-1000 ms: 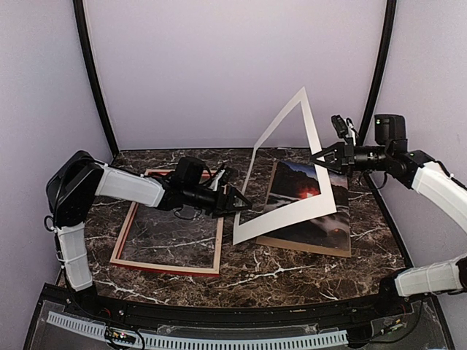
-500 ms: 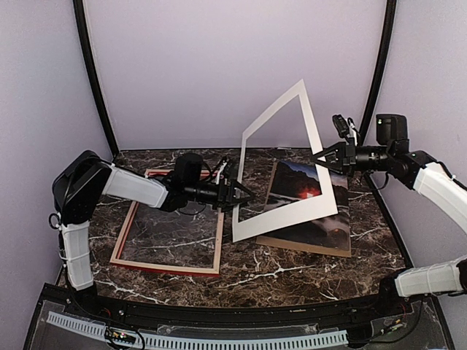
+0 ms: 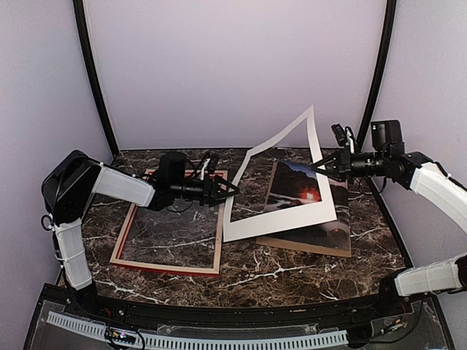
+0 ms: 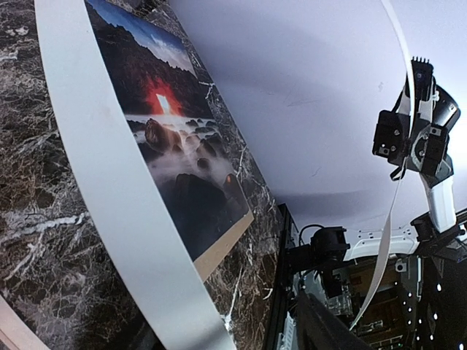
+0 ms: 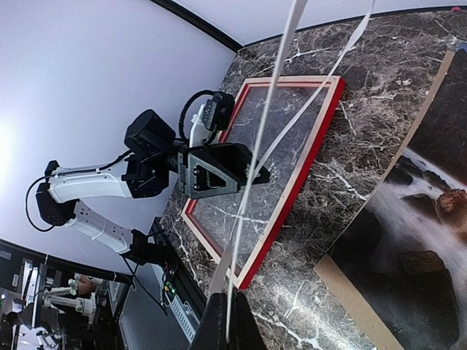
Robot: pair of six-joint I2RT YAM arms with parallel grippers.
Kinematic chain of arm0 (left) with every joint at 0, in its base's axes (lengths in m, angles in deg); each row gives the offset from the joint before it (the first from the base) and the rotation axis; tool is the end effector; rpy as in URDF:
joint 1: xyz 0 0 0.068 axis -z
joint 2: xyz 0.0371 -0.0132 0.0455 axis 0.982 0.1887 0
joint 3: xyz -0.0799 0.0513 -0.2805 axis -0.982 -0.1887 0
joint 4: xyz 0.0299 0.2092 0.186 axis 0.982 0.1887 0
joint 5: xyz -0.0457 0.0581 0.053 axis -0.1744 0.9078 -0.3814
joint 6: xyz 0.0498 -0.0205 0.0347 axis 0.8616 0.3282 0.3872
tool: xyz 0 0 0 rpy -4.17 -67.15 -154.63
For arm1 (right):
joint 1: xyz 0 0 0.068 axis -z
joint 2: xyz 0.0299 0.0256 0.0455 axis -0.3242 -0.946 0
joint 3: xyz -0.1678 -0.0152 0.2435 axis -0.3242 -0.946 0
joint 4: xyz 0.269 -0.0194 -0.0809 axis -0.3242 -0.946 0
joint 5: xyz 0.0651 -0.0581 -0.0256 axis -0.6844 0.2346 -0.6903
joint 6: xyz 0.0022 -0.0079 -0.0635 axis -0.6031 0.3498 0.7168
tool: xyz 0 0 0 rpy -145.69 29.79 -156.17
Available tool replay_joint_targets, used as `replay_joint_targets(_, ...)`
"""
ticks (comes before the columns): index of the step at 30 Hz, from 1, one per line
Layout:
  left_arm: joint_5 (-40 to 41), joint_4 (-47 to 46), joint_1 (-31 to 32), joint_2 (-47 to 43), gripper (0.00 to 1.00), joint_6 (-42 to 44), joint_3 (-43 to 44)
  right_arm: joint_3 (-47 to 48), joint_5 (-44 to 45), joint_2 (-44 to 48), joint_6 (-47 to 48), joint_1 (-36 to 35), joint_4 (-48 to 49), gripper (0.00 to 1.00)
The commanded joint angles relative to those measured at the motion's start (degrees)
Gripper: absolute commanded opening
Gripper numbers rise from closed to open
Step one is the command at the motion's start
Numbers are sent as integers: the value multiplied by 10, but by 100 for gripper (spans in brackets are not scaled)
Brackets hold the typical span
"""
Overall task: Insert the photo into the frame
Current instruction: Pass from the right arm to the left
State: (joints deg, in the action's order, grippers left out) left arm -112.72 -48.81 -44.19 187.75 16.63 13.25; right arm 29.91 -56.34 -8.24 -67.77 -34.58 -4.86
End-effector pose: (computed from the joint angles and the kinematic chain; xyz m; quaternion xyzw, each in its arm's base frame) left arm 0.3431 -0.2842 0.1919 0.1719 0.7403 -0.6112 0.2210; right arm 0.2479 0.1082 0.3450 -0.0980 0.8084 0.5087 0.2795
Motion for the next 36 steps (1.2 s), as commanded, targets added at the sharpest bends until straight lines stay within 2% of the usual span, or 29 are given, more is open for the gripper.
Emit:
replay_joint_targets(1,-13,-26,-6,-38,56,9,-8,-14,16,-8,19,4,-1,0)
replay_joint_targets(18,-25,-5,-16,-44,28,15,-8,-49,38,-35,49,13,-5,0)
replay_joint_targets(20,-24,1,-17,-45,21,17,-8,-55,39,-35,51,12,-2,0)
replay_joint_targets(22,-21,8,-18,-48,7,20,-10,-63,40,-36,51,12,3,0)
replay_joint_targets(24,-17,23,-18,-55,1,27,-10,-71,41,-36,51,12,7,1)
replay_joint_targets(27,-3,73,-20,-75,0,52,-6,-85,43,-38,47,12,17,6)
replay_joint_targets(32,28,225,-22,-122,0,103,13,-118,36,-39,21,10,53,15)
replay_joint_targets(36,37,313,-29,-147,0,119,21,-138,50,-46,12,-1,64,36)
